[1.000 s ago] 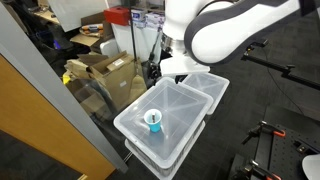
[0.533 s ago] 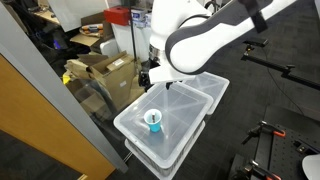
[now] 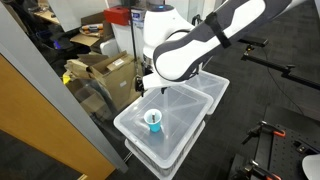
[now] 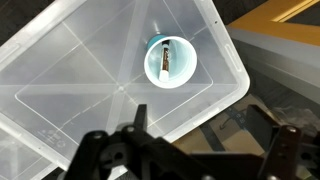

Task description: Take the marker out of the light blue cup

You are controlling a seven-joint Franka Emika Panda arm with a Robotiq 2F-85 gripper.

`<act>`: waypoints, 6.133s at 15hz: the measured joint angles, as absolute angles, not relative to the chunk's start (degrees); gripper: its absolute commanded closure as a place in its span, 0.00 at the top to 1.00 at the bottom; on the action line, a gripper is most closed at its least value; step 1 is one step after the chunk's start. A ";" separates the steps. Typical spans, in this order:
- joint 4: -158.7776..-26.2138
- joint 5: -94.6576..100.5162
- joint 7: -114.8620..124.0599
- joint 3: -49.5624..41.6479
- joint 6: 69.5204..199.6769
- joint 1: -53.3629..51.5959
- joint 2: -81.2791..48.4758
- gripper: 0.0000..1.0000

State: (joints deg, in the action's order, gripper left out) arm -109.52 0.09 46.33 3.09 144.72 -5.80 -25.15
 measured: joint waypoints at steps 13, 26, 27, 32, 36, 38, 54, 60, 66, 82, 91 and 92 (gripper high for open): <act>-106.11 -2.77 43.00 1.74 144.56 -6.44 -30.26 1.00; -99.81 -2.98 43.36 -1.60 144.57 -9.54 -40.01 0.84; -99.26 -3.05 43.38 -1.60 144.57 -9.61 -40.54 0.80; -96.52 -3.58 43.40 -1.61 144.56 -9.70 -42.78 0.70; -94.50 -4.54 43.51 -1.60 144.56 -9.87 -44.77 0.69; -93.74 -5.54 44.38 -1.60 144.56 -10.20 -45.91 0.70; -91.44 -9.77 49.83 -1.59 144.77 -10.46 -49.00 0.63; -90.98 -11.39 49.90 -1.59 144.77 -9.79 -49.78 0.62; -90.37 -12.46 49.91 -1.59 144.76 -9.18 -50.71 0.53; -89.62 -14.49 49.99 -1.54 144.82 -9.02 -52.09 0.31; -89.62 -15.09 50.12 -1.52 144.83 -8.62 -52.33 0.42; -89.62 -15.14 50.23 -1.52 144.83 -8.58 -52.38 0.43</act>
State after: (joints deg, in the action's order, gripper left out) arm -89.62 -15.14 50.23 -1.52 144.83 -8.58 -52.38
